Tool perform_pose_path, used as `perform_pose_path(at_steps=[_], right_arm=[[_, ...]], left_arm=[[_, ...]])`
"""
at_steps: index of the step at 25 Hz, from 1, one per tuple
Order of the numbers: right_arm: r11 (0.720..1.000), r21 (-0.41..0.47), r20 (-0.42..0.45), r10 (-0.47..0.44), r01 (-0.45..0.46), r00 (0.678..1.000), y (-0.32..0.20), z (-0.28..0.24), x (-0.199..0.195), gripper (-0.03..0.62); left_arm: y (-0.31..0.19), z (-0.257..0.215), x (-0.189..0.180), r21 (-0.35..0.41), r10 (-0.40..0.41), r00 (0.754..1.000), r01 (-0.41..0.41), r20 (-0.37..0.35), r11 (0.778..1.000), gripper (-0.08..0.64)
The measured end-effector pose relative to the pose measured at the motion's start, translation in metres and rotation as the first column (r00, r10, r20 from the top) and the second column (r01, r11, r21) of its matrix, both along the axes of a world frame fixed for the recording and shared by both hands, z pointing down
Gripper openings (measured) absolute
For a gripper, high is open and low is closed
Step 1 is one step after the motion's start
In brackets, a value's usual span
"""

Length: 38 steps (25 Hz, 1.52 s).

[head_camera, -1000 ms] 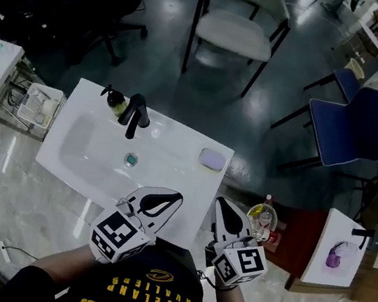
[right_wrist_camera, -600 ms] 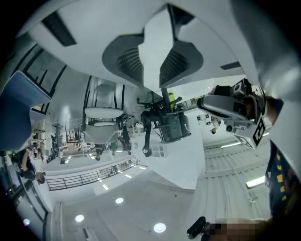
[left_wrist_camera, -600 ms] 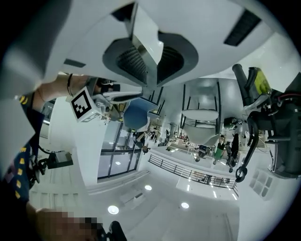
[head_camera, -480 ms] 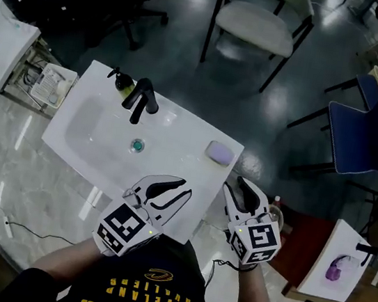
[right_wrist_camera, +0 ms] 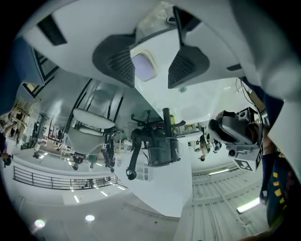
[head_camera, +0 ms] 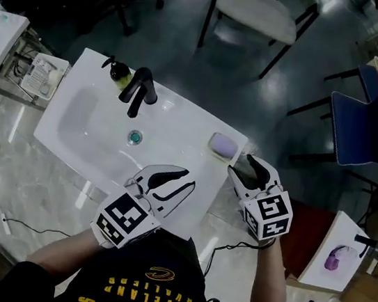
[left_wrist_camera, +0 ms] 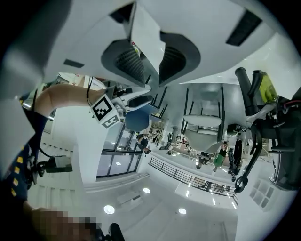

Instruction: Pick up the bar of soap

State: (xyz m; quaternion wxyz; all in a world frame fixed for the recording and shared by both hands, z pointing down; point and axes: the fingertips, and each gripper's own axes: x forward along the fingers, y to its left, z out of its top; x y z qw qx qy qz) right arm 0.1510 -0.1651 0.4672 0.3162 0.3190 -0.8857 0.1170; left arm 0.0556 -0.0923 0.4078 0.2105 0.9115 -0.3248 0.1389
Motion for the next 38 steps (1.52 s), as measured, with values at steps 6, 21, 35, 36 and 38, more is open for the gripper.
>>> perform_pose_path(at_steps=[6,21,35,36,38], right_arm=[[0.997,-0.049,-0.073,-0.068,0.065,0.995,-0.010,0.021,-0.005,0.224],[0.951,-0.192,-0.331,-0.295,0.242,0.896,-0.036,0.087,-0.005,0.279],[0.861,-0.364,-0.439,-0.495,0.355,0.750,-0.041,0.130,-0.014,0.307],[0.857,-0.371,-0.439,-0.501,0.358,0.746,-0.041,0.132,-0.015,0.307],[0.849,-0.383,-0.445,-0.515,0.364,0.733,-0.042,0.134,-0.016,0.307]], left_arm=[[-0.010,0.018,-0.006,-0.018,0.024,0.999,-0.023,0.029,1.000,0.104],[-0.022,0.046,-0.019,-0.089,0.021,1.000,-0.020,0.012,0.996,0.115],[-0.035,0.059,-0.043,-0.125,-0.043,0.999,0.041,-0.013,0.991,0.115],[-0.035,0.060,-0.044,-0.128,-0.047,0.999,0.044,-0.014,0.991,0.115],[-0.035,0.062,-0.046,-0.135,-0.050,0.999,0.048,-0.018,0.990,0.115]])
